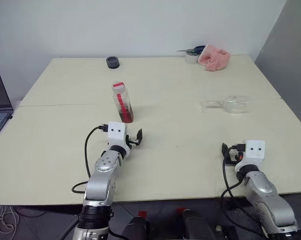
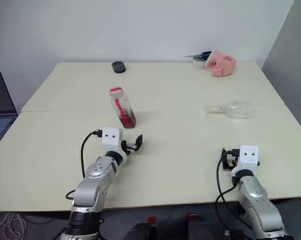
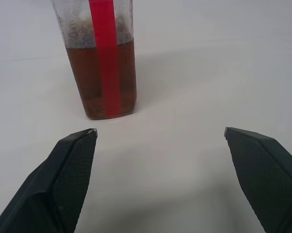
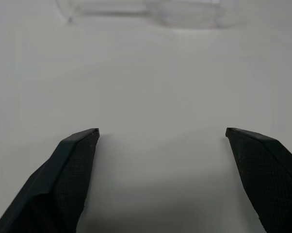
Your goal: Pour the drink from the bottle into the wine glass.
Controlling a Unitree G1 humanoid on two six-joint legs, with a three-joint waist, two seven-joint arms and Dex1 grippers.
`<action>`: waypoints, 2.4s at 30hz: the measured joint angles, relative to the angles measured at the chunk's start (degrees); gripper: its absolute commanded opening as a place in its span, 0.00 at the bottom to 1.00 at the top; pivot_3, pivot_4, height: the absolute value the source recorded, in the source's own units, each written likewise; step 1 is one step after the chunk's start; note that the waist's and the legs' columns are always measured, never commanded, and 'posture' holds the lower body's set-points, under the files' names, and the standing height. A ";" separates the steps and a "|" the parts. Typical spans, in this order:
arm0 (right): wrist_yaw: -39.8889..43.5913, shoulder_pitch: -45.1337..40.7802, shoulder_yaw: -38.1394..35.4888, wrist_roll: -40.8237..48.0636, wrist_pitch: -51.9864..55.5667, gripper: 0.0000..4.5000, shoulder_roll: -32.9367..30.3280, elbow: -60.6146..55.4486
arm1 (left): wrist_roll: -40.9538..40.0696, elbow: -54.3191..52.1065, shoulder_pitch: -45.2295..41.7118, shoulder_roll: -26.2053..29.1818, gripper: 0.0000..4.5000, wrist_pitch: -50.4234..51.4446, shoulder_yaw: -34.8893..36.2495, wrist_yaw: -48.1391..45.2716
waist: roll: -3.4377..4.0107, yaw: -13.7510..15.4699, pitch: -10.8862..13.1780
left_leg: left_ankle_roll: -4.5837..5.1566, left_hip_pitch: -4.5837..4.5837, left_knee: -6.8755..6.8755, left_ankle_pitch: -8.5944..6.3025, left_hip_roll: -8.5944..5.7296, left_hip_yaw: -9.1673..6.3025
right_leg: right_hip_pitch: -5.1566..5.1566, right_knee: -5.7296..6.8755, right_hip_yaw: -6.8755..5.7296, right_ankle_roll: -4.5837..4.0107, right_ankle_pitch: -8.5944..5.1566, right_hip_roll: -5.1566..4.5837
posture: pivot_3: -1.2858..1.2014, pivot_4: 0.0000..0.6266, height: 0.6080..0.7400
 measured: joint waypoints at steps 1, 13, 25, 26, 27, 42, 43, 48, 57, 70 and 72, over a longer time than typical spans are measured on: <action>0.13 -0.60 -0.12 -0.35 -0.45 0.99 0.21 0.17 | 0.03 -0.08 0.05 0.00 1.00 0.00 -0.01 -0.03 | 0.00 0.06 0.00 | 0.00 -0.01 0.00 0.00 0.00 -0.01 | 0.00 0.00 -0.01 0.00 0.00 0.00 | 0.52 0.24 1.00; 5.54 -1.31 -2.58 -7.20 -3.07 0.99 2.98 1.88 | 0.24 -2.02 1.36 -0.18 1.00 -1.55 0.52 1.22 | -0.01 0.87 0.00 | -0.02 -0.09 -0.03 0.00 -0.08 -0.08 | -0.02 -0.03 -0.03 -0.02 0.01 -0.09 | 0.52 0.24 1.00; 10.52 0.94 -5.15 -9.87 -4.56 0.99 3.71 -2.88 | 0.10 -5.39 2.27 -0.69 1.00 -2.06 2.07 3.30 | -0.01 0.90 0.00 | -0.02 -0.09 -0.02 -0.01 -0.08 -0.07 | -0.02 -0.03 -0.03 -0.02 0.01 -0.09 | 0.52 0.24 1.00; 11.07 1.05 -5.83 -9.82 -4.76 0.99 3.66 -3.98 | 0.01 -6.04 2.69 -0.68 1.00 -2.06 2.37 3.28 | 0.00 0.89 0.00 | -0.02 -0.09 -0.02 -0.01 -0.09 -0.07 | -0.02 -0.03 -0.03 -0.02 0.01 -0.09 | 0.52 0.24 1.00; 11.52 1.20 -6.57 -9.76 -5.06 0.99 3.58 -5.19 | -0.10 -6.47 3.28 -0.62 1.00 -2.06 2.63 3.24 | 0.00 0.90 0.00 | -0.02 -0.08 -0.02 -0.01 -0.09 -0.08 | -0.02 -0.03 -0.04 -0.02 0.01 -0.09 | 0.52 0.24 1.00; 17.86 -2.61 -6.93 -8.00 -2.32 0.99 3.59 -8.51 | -0.19 -6.54 0.58 0.07 1.00 -2.15 3.82 3.36 | -0.01 0.92 0.00 | -0.02 -0.08 0.00 0.00 -0.08 -0.07 | -0.01 -0.01 -0.07 -0.03 0.01 -0.08 | 0.52 0.24 1.00; 20.44 -4.17 -6.32 -6.25 -1.41 0.99 2.45 -8.72 | 0.07 -6.39 -0.31 0.30 1.00 -2.18 3.86 3.46 | -0.01 0.82 0.03 | -0.02 -0.08 0.01 0.00 -0.09 -0.04 | -0.02 -0.01 -0.05 -0.02 0.01 -0.08 | 0.52 0.24 1.00; 35.86 -16.13 -5.19 6.53 5.35 0.99 -7.07 -13.44 | 0.48 -5.71 -5.45 0.89 1.00 -2.37 3.81 3.80 | -0.04 0.69 0.04 | -0.01 -0.10 0.01 -0.01 -0.08 -0.15 | 0.03 -0.04 -0.19 -0.03 0.02 -0.02 | 0.52 0.24 1.00; 50.57 -27.90 -4.06 20.63 18.29 0.99 -16.17 -11.99 | 0.34 -3.00 -8.34 1.03 1.00 -2.47 4.21 4.60 | -0.12 0.99 0.08 | 0.01 -0.15 0.04 -0.02 -0.13 -0.12 | 0.00 -0.06 -0.16 -0.04 0.03 -0.14 | 0.52 0.24 1.00; 51.49 -30.63 -1.93 20.14 18.76 0.99 -14.26 -9.06 | 0.80 3.56 -14.23 -0.55 1.00 -5.38 3.45 5.80 | -0.13 1.64 0.08 | 0.00 -0.19 0.06 -0.02 -0.16 -0.11 | -0.05 -0.05 -0.16 -0.04 0.03 -0.20 | 0.52 0.24 1.00; 51.33 -30.58 -1.96 19.99 18.76 0.99 -14.27 -8.91 | 1.20 5.05 -15.24 -0.55 1.00 -6.26 3.49 5.98 | -0.13 1.62 0.08 | 0.00 -0.18 0.06 -0.01 -0.16 -0.10 | -0.06 -0.04 -0.14 -0.04 0.03 -0.20 | 0.52 0.24 1.00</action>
